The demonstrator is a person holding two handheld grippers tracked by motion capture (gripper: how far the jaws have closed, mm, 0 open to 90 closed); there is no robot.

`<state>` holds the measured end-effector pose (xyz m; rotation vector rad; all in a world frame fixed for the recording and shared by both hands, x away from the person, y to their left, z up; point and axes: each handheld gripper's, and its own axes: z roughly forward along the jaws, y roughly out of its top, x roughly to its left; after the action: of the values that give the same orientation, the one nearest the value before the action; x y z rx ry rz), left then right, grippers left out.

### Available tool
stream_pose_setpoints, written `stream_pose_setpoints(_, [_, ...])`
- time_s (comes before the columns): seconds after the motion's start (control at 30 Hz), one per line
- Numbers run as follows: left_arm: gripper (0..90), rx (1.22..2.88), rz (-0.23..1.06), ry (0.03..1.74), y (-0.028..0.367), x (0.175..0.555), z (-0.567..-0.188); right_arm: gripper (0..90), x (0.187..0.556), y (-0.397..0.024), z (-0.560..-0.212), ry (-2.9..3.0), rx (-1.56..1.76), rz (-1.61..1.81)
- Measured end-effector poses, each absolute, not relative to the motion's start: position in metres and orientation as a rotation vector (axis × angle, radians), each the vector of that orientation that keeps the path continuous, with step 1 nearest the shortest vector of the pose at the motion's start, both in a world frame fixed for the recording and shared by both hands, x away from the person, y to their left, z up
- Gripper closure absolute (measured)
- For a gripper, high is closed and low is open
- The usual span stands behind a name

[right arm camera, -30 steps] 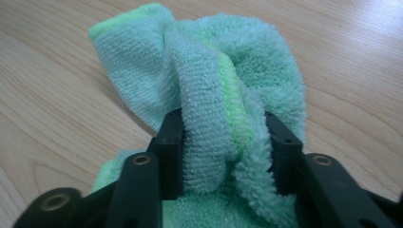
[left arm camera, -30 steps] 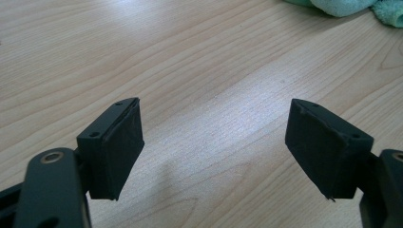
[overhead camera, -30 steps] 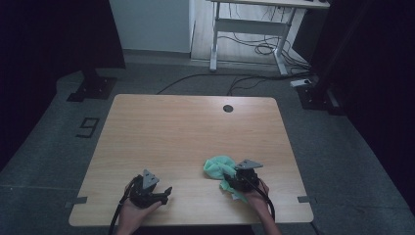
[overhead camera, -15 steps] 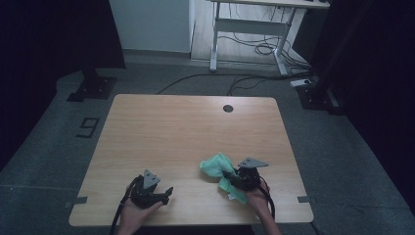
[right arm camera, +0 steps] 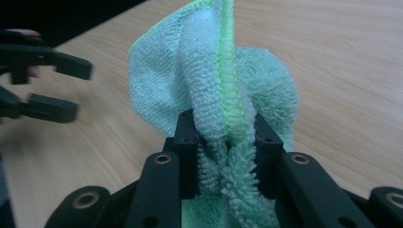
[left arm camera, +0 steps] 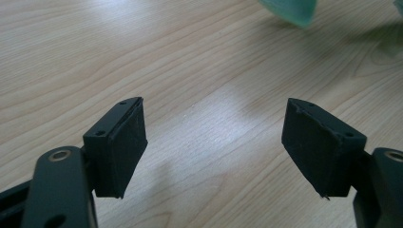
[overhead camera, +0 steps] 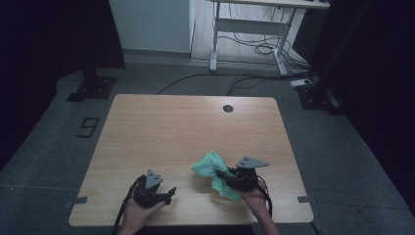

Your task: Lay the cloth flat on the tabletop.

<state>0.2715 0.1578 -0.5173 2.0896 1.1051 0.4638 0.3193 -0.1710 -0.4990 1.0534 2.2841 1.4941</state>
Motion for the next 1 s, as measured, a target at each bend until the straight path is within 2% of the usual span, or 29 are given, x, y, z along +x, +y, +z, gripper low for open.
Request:
stream_pose_setpoints(0.4, [24.4, 2.043, 0.406, 1.049, 0.146, 0.286, -0.516, 69.7, 0.304, -0.152, -0.481, 2.306, 0.941, 1.604])
stream_pose_setpoints(1.0, [29.5, 2.021, 0.367, 1.002, 0.123, 0.308, -0.521, 69.7, 0.306, -0.149, -0.485, 2.331, 0.955, 1.659])
